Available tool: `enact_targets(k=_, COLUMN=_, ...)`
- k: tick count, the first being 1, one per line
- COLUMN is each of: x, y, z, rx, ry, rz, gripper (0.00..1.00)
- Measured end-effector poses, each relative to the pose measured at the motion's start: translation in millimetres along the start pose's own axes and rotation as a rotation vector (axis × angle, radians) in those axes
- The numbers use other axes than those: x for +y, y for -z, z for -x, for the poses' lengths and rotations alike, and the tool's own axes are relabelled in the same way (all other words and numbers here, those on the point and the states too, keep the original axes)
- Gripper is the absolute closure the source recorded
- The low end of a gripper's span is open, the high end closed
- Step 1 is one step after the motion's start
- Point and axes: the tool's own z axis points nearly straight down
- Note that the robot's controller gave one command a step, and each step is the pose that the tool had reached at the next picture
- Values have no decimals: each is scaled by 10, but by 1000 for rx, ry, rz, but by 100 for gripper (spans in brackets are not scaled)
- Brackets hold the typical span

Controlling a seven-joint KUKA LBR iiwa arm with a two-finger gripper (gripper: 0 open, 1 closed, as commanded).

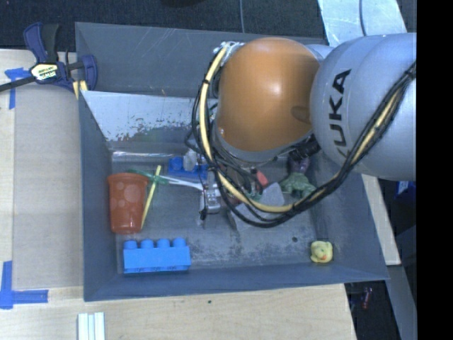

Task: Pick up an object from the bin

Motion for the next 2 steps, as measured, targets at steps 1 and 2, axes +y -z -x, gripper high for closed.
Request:
enact_targets(k=1, x=-646, y=-348, z=492, rx=-6, ry=-146, rz=0, gripper=0)
enact_targets(k=2, x=-937, y=-347, z=482, rx=-7, ry=52, rz=2, gripper=0)
